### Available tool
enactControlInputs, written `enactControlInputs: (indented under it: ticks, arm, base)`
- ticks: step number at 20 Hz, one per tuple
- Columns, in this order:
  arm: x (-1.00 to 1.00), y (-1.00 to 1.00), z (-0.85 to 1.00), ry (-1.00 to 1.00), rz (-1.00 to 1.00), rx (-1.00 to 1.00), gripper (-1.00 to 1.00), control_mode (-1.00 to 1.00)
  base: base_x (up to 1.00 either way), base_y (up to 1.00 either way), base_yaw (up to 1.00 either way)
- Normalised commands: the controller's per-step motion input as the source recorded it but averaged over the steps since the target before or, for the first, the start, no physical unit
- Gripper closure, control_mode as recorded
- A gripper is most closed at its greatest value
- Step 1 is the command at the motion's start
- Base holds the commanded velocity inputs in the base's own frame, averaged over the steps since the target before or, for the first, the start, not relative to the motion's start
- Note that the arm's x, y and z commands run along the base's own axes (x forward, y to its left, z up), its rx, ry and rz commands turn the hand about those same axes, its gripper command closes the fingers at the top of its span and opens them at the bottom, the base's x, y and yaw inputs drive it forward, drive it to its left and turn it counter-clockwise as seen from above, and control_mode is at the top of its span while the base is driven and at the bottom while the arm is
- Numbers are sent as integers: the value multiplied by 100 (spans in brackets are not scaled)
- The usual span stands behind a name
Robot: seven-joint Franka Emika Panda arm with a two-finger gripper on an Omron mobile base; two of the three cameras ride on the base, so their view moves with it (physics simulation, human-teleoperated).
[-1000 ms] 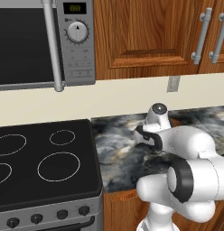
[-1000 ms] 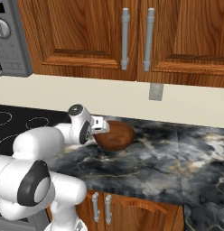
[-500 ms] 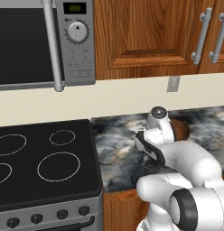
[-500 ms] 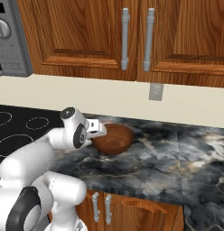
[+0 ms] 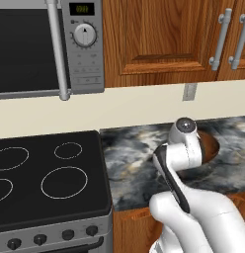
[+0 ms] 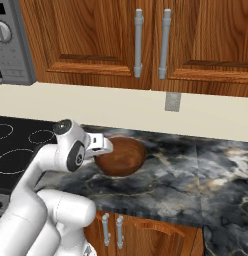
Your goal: Pick the cup and bowl from the counter and place them on the counter next to the sink.
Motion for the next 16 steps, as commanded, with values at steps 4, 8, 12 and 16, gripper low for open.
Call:
enactControlInputs:
  ticks: [4,8,12,16]
  arm:
    - [-74,0,73,0,0,0,100,-100]
    - [-83,0,66,0,0,0,100,-100]
    - [-85,3,58,0,0,0,100,-100]
    - [-84,6,40,0,0,0,100,-100]
  base:
    - [0,0,0]
    - [0,0,0]
    - [0,0,0]
    - [0,0,0]
